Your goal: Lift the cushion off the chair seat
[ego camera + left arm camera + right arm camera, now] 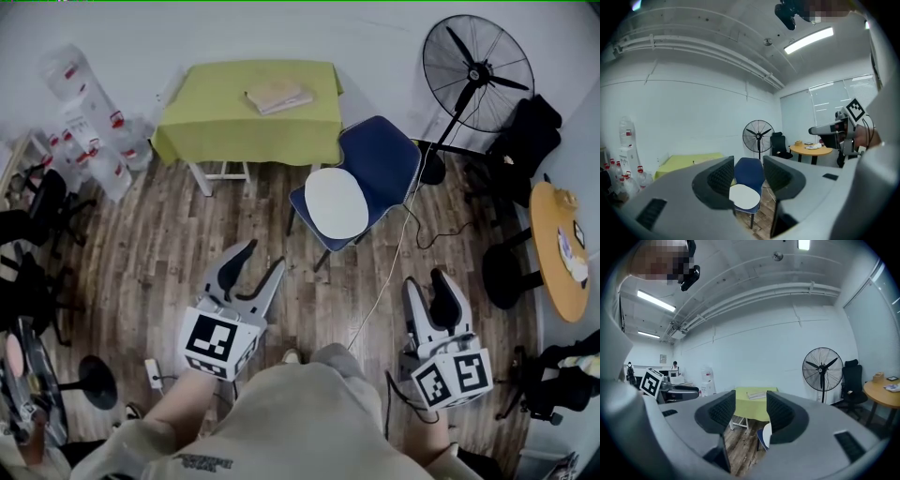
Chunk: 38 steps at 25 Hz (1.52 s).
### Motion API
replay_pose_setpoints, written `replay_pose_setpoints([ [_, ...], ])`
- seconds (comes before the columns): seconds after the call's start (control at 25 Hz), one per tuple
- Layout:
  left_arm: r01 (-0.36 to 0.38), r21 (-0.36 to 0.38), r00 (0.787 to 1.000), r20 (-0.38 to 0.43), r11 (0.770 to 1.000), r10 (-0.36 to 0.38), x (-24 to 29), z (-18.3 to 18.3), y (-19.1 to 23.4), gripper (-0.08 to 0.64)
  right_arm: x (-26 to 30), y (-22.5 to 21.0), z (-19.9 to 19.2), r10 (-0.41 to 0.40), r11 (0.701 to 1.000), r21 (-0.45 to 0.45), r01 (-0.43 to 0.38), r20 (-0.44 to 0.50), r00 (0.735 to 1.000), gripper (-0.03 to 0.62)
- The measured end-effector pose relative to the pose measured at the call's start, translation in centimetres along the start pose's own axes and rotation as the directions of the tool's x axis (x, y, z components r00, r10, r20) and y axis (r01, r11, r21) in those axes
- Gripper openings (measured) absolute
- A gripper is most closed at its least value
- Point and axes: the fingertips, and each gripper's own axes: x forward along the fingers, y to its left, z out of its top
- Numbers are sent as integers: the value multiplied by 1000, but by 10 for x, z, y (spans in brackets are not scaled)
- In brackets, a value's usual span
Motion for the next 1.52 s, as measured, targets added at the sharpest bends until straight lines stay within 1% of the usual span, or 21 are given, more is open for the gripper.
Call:
replay_pose_setpoints([
  [0.24, 1, 11, 1000, -24, 1000, -1, 27, -6, 14, 186, 30, -18, -5, -8, 1000, 12, 8, -1, 1000, 219],
  [0.44, -3, 40, 999, -32, 999, 4, 57, -5, 19, 187, 59, -41, -8, 3, 1000, 26, -3, 2, 1000, 219],
  [0.56, -16, 18, 998, -54, 1000, 17, 81, -7, 25, 187, 82, -55, -10, 23, 999, 36, -22, -11, 1000, 218],
  [0.6, -18, 11, 998, -61, 1000, 19, 92, -7, 26, 187, 90, -61, -10, 31, 999, 39, -30, -14, 999, 218],
  [0.72, -15, 26, 997, -75, 1000, 17, 126, -6, 29, 187, 117, -82, -14, 47, 998, 49, -45, -27, 999, 218],
  [0.84, -23, 25, 995, -101, 999, 26, 157, -13, 35, 187, 143, -107, -22, 53, 997, 61, -50, -47, 997, 219],
  [0.96, -37, 13, 990, -134, 999, 39, 194, -21, 45, 187, 174, -137, -29, 69, 993, 103, -62, -67, 995, 218],
  [1.08, -48, 10, 986, -160, 999, 49, 244, -23, 55, 187, 214, -171, -38, 82, 988, 139, -68, -95, 992, 218],
  [1.2, -57, 2, 981, -187, 998, 56, 292, -27, 60, 187, 252, -205, -51, 87, 989, 134, -68, -138, 987, 218],
  [1.52, -102, 10, 953, -285, 995, 100, 395, -51, 86, 187, 339, -282, -82, 106, 990, 111, -81, -241, 965, 218],
])
